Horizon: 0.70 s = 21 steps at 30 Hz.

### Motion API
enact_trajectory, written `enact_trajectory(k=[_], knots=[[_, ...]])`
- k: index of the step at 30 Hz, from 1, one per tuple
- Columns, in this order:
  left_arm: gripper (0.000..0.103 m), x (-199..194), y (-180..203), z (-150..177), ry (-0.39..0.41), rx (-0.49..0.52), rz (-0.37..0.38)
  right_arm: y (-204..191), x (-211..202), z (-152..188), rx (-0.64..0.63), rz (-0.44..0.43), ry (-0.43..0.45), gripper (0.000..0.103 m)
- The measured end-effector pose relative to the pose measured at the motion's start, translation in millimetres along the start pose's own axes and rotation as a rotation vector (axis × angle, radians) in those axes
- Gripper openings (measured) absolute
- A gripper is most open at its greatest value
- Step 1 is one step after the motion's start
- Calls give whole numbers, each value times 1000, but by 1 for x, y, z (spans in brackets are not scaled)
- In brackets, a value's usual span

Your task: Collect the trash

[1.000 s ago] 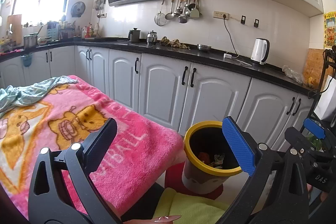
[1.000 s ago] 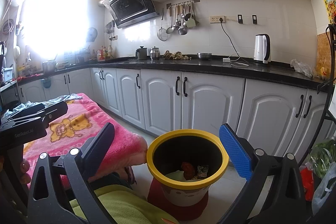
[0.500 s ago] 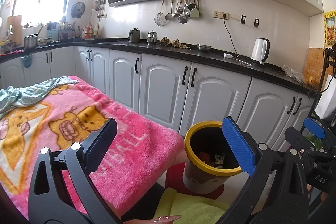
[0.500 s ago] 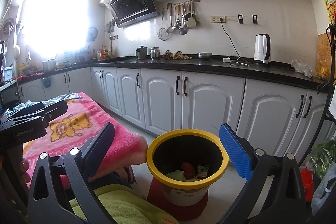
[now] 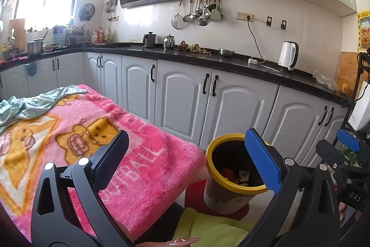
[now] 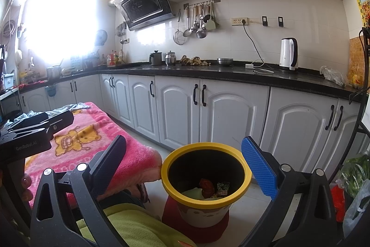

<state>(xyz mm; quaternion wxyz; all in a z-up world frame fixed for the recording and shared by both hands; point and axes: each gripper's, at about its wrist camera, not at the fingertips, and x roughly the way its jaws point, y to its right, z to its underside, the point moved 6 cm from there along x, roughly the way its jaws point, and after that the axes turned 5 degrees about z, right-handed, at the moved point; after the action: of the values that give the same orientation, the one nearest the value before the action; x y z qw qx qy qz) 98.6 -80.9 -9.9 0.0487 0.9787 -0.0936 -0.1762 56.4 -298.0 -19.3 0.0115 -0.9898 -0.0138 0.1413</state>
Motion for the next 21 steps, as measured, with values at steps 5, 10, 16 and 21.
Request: enact_trajectory(k=[5,10,16,21], knots=[[92,1,-5,2,-7,-7,-4,1,1,0,-2,-1,-1,97],[92,4,-12,4,-26,-10,-30,-5,6,1,-23,-24,-16,97],[92,-8,-80,6,-83,-212,-98,-69,37,-10,-160,-189,-93,97],[92,-78,-235,14,-42,-384,-452,-233,56,-26,-271,-565,-185,97]])
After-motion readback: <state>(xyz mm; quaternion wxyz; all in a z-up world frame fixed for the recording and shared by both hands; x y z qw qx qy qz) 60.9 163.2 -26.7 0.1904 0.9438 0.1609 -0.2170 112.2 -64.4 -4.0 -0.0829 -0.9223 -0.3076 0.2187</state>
